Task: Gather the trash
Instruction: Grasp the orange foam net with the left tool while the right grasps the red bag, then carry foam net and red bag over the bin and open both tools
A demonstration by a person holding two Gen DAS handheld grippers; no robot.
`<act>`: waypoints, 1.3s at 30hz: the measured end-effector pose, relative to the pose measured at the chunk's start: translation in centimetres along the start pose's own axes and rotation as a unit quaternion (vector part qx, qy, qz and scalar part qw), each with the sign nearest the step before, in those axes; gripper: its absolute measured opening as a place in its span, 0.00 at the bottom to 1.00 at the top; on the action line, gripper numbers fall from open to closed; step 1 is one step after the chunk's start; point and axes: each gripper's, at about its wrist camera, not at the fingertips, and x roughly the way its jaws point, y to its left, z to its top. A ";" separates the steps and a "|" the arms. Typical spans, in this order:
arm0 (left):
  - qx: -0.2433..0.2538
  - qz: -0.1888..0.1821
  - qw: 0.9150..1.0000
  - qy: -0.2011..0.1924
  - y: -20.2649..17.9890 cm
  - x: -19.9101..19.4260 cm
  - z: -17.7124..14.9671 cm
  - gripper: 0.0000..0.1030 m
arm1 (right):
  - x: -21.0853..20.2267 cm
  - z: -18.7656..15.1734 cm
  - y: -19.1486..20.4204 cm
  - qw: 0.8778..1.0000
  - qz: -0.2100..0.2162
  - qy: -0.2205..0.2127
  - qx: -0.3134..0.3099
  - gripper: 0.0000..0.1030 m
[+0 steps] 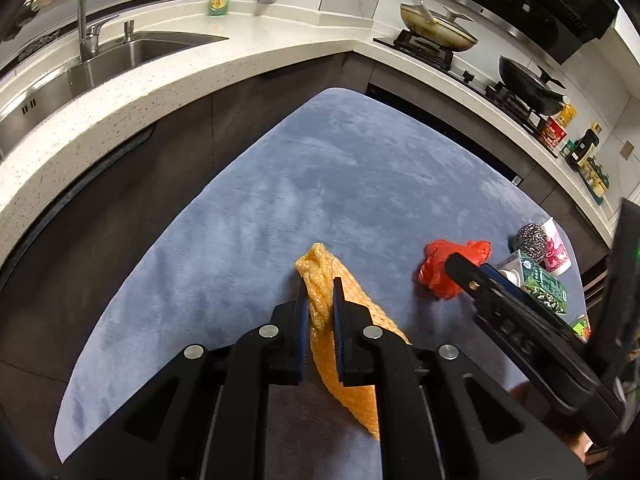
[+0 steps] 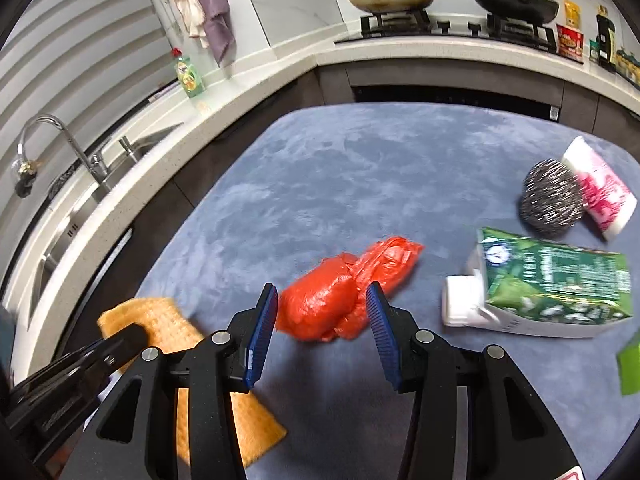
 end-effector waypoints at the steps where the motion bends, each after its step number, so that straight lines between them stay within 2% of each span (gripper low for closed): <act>1: -0.002 0.000 1.000 0.001 0.2 0.1 0.0 0.09 | 0.3 0.0 0.0 1.000 0.000 0.002 0.002 0.44; 5: -0.002 -0.005 1.000 0.004 0.3 0.4 0.0 0.09 | 1.4 0.0 0.2 1.000 -0.002 0.001 0.002 0.43; 10: 0.002 -0.014 1.000 0.005 0.1 0.5 0.0 0.09 | 1.0 0.0 0.4 1.000 -0.003 -0.001 -0.008 0.28; 16: 0.012 -0.031 0.999 -0.004 -1.2 -0.8 0.1 0.09 | -1.8 0.5 0.3 1.000 -0.001 -0.026 -0.007 0.27; 21: 0.029 -0.056 0.998 -0.022 -3.6 -3.0 0.4 0.09 | -6.2 1.2 -1.1 0.998 -0.004 -0.064 0.007 0.27; 29: 0.074 -0.112 0.990 -0.049 -10.2 -6.5 0.6 0.09 | -14.7 1.4 -6.1 0.990 -0.040 -0.131 0.043 0.27; 39: 0.147 -0.188 0.969 -0.070 -21.5 -11.3 -1.8 0.09 | -25.4 -1.1 -15.2 0.969 -0.102 -0.200 0.101 0.27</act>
